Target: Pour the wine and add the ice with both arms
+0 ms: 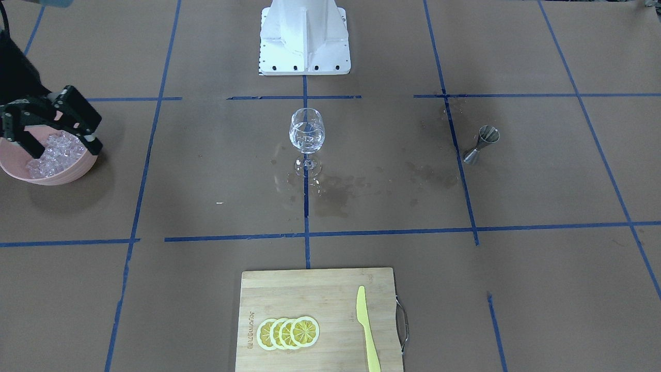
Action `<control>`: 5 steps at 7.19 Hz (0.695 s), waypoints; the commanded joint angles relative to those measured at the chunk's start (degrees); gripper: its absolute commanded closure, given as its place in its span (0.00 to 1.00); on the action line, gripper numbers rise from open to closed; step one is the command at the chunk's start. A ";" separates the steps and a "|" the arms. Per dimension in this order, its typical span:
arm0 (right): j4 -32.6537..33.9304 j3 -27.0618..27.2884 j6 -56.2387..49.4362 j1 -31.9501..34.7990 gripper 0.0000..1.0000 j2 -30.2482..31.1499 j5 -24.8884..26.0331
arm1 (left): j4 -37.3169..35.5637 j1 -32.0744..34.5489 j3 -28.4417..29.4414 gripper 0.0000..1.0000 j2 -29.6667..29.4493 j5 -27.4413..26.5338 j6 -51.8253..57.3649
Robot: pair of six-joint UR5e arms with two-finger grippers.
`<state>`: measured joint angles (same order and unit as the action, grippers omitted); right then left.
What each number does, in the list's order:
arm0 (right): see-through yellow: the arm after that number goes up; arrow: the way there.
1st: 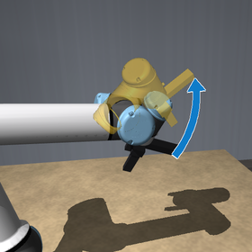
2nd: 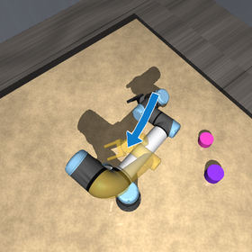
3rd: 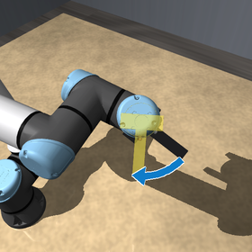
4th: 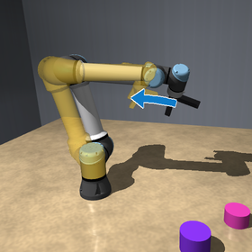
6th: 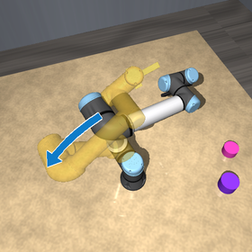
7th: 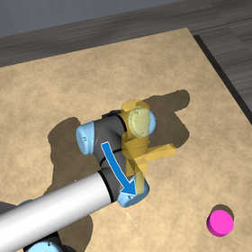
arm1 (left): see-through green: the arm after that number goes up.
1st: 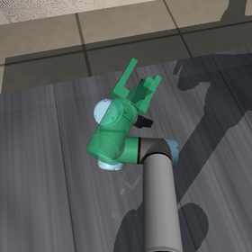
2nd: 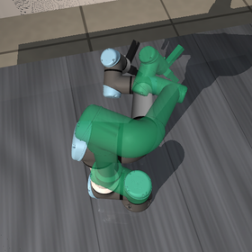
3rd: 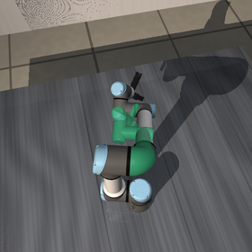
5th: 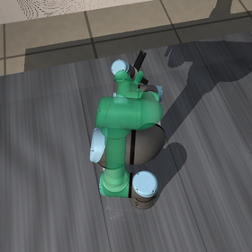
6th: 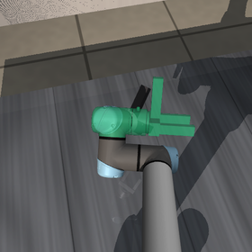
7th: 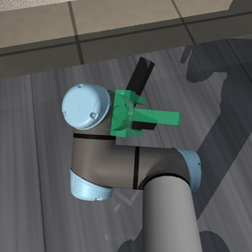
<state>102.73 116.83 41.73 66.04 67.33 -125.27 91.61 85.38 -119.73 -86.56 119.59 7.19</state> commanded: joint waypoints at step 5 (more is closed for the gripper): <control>3.97 -11.60 -55.73 19.89 0.00 19.23 -4.45 | -0.29 2.42 3.53 0.00 0.60 5.29 0.10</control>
<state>106.94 109.52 -5.16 82.40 83.80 -128.71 91.44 87.17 -117.03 -86.38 122.85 7.29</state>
